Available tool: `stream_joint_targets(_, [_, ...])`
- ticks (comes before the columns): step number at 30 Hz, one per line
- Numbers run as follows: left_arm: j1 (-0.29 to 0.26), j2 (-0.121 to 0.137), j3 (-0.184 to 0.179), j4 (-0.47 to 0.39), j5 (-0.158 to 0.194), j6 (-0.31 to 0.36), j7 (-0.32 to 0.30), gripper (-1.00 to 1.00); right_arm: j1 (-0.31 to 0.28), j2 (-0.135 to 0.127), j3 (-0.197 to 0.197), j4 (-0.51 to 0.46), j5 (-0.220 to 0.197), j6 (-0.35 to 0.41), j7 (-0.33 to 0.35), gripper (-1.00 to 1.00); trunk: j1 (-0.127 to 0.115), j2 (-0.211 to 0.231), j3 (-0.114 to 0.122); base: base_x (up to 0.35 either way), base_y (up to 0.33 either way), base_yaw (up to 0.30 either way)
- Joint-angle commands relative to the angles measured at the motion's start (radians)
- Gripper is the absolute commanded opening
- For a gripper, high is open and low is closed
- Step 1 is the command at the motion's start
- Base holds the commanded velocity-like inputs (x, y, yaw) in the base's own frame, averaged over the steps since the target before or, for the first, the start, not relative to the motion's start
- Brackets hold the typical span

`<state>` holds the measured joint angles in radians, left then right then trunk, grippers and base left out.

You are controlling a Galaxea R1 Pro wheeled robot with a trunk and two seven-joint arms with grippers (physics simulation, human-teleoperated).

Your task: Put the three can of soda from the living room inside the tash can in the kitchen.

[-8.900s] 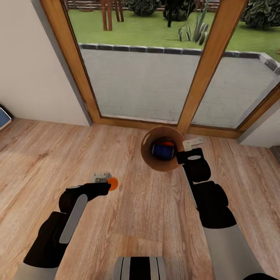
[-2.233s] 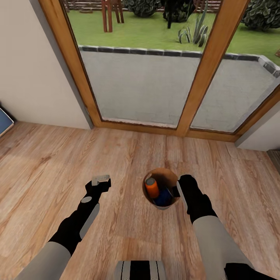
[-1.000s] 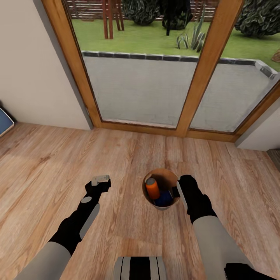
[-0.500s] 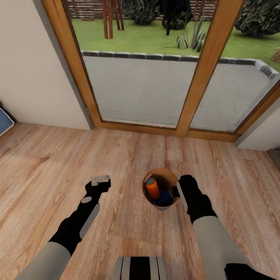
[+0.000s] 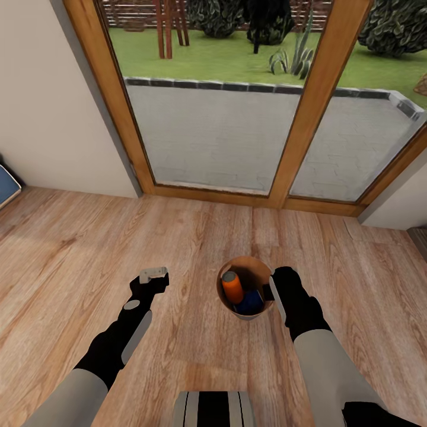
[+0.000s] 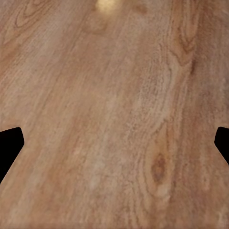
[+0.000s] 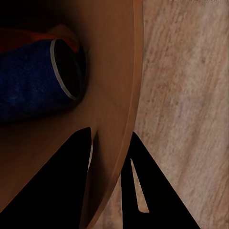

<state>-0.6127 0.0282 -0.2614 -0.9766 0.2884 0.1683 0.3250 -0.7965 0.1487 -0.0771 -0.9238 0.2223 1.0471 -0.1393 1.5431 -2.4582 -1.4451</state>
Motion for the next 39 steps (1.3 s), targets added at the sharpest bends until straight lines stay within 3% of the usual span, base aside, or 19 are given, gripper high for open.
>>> stream_joint_targets(1, [-0.001,-0.001,-0.001,0.001,0.000,-0.001,0.000,1.00,0.001,0.000,0.000,0.004,0.000,0.000,0.008,-1.00,0.034,0.000,0.000,0.000,0.000,0.000])
stream_joint_targets(15, [-0.001,-0.001,-0.001,0.001,0.000,0.000,0.000,1.00,0.001,0.000,0.000,0.003,0.000,0.000,0.008,-1.00,0.034,0.000,0.000,0.000,0.000,0.000])
stream_joint_targets(16, [-0.001,-0.001,-0.001,0.001,0.000,-0.001,-0.001,1.00,0.001,0.000,0.000,0.003,0.000,0.000,0.008,1.00,0.034,0.000,0.000,0.000,0.000,0.000])
stream_joint_targets(39, [-0.001,-0.001,-0.001,0.001,0.000,0.000,-0.001,1.00,0.002,0.000,0.001,0.003,0.001,0.000,0.007,1.00,0.034,0.000,0.000,0.000,0.000,0.000])
